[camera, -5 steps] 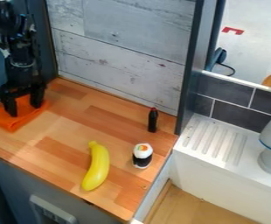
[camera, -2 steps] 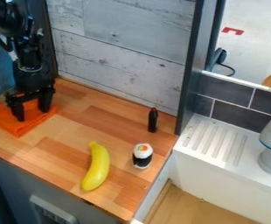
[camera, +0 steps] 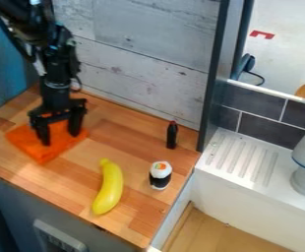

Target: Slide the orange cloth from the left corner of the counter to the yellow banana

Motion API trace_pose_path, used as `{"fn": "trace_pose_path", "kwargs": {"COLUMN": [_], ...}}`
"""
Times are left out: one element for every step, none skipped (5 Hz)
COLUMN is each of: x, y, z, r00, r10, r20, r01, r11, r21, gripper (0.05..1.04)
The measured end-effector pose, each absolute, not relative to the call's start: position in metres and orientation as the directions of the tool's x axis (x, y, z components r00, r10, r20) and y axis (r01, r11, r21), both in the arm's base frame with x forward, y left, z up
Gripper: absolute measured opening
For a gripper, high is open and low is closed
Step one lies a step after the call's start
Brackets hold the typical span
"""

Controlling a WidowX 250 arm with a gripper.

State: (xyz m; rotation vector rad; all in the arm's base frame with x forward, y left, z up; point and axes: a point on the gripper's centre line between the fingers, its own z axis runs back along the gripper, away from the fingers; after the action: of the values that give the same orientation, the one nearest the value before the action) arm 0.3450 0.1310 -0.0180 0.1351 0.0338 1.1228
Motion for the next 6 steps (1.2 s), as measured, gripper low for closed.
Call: {"fn": "trace_pose_path", "kwargs": {"x": [0.347,0.347,0.346,0.344,0.342,0.338], "y": [0.1,0.081,0.075,0.074,0.072,0.082], "z": [-0.018,-0.019,-0.019,-0.017,0.0,0.037], "r00": [0.498,0.538,0.542,0.545,0.541,0.509], "r10": [0.867,0.843,0.839,0.838,0.841,0.859], "r20": [0.031,0.031,0.043,0.04,0.033,0.049], "r01": [-0.863,-0.839,-0.837,-0.836,-0.84,-0.861], "r11": [0.492,0.531,0.535,0.538,0.537,0.509], "r21": [0.118,0.116,0.115,0.109,0.081,0.003], "gripper": [1.003,1.003,1.003,1.003,1.003,1.001]}}
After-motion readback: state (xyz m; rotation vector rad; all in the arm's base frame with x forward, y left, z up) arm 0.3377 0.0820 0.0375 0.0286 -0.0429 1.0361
